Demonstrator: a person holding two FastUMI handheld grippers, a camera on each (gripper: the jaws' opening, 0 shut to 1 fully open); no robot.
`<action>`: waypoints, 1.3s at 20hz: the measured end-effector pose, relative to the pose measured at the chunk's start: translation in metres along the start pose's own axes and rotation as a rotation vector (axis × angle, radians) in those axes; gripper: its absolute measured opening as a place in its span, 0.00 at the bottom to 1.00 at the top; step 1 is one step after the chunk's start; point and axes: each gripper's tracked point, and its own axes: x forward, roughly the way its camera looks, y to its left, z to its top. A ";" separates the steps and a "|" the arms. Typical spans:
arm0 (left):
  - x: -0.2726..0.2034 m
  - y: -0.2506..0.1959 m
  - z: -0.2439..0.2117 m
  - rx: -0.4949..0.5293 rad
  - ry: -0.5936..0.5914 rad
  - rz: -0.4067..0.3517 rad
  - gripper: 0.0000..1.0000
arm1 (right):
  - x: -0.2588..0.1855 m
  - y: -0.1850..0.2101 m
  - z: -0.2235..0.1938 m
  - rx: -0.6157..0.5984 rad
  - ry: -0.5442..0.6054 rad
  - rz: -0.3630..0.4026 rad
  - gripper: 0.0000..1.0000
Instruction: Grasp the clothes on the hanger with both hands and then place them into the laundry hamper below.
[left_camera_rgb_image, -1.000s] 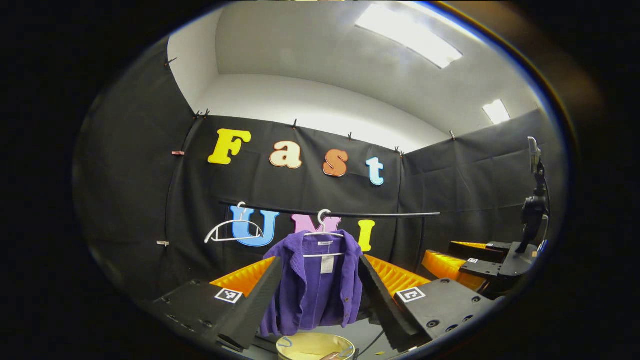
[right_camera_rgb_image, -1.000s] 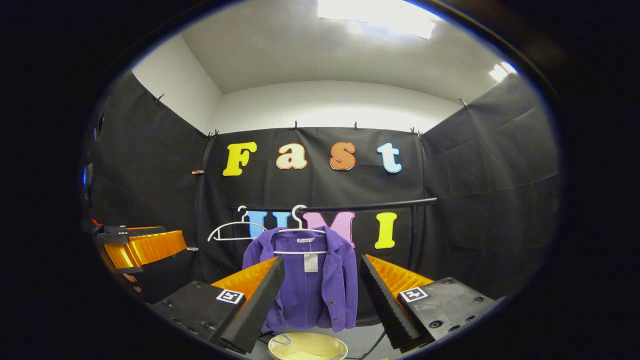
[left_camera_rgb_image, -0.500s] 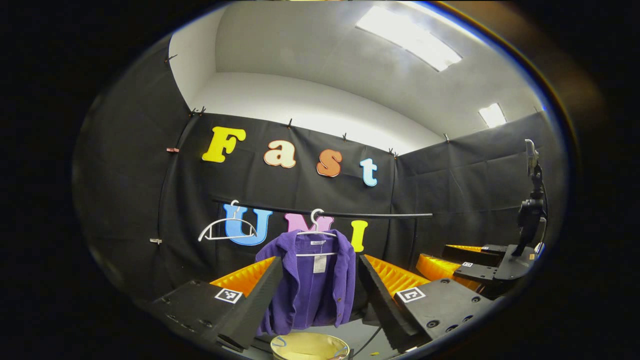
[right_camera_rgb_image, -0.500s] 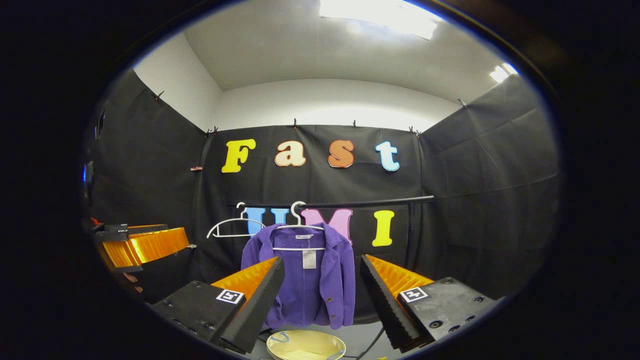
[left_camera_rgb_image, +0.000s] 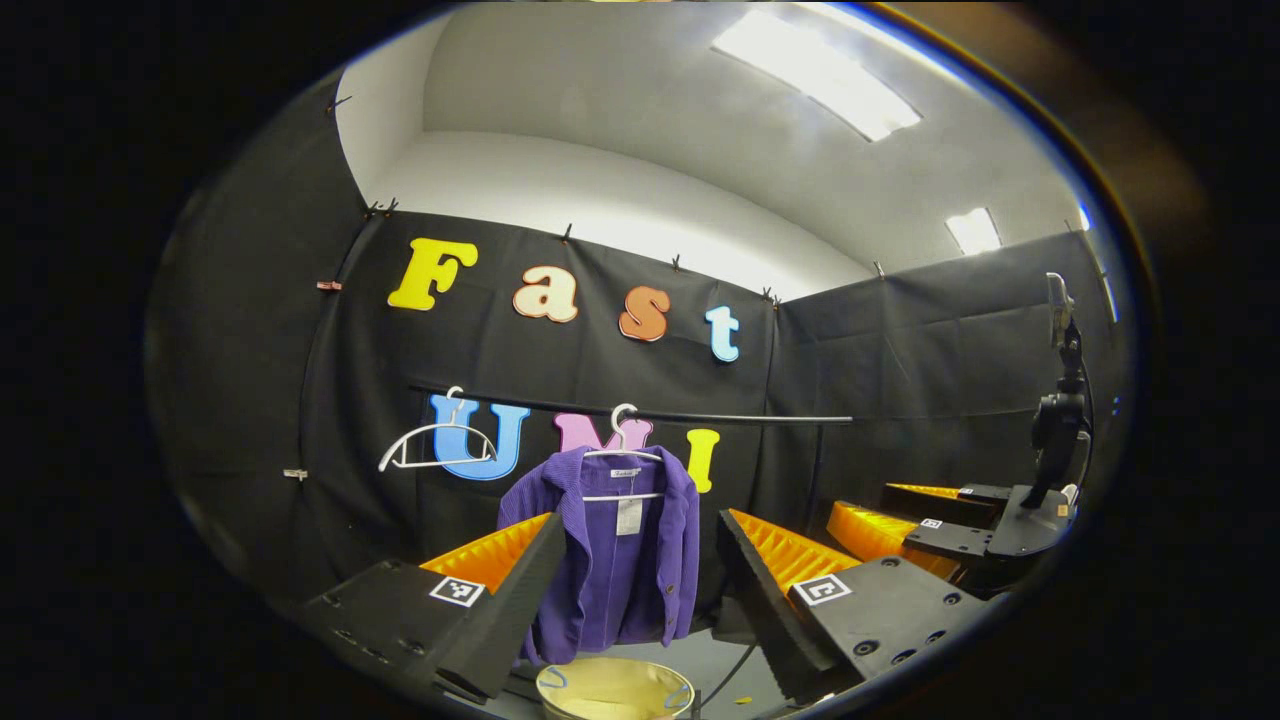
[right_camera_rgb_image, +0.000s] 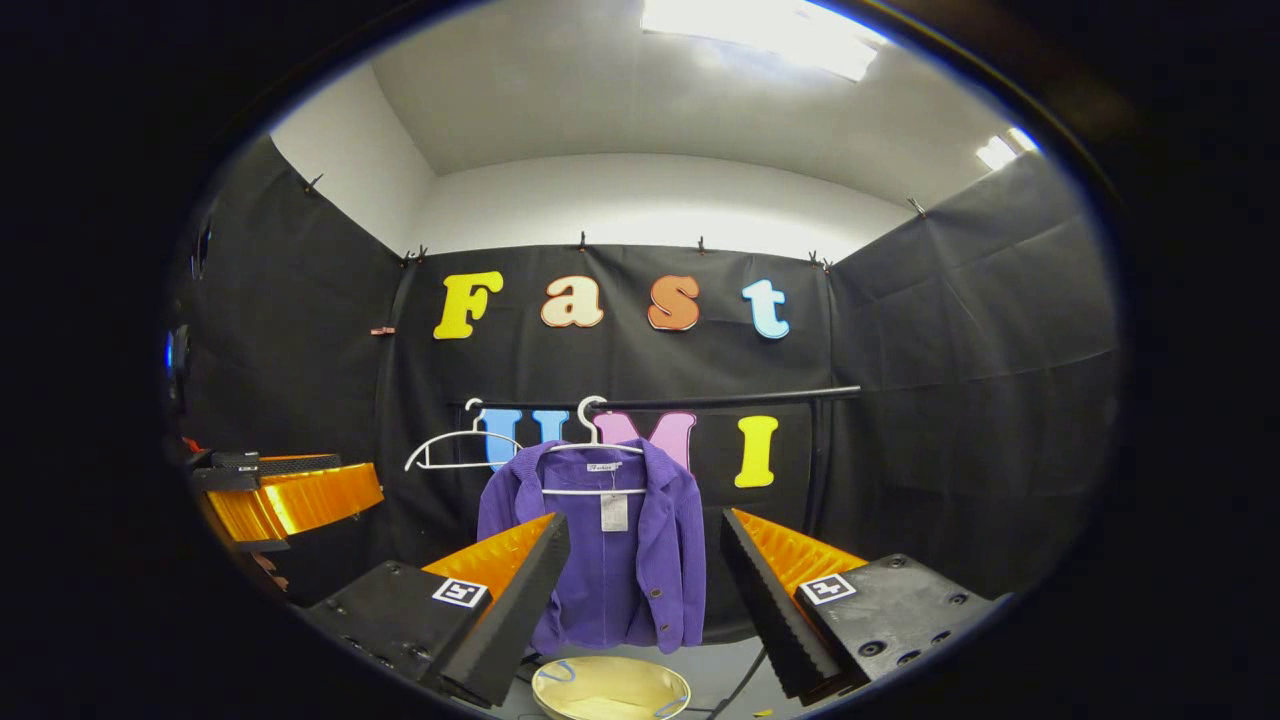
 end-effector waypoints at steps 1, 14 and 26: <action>0.000 0.002 -0.002 0.000 0.002 -0.007 0.96 | -0.001 0.002 -0.002 -0.004 0.006 -0.008 0.97; 0.061 0.035 -0.024 -0.005 0.011 0.024 0.95 | 0.076 0.010 -0.032 -0.011 0.013 0.021 0.97; 0.225 0.068 -0.087 -0.024 0.007 0.222 0.96 | 0.273 0.002 -0.096 0.058 -0.001 0.205 0.97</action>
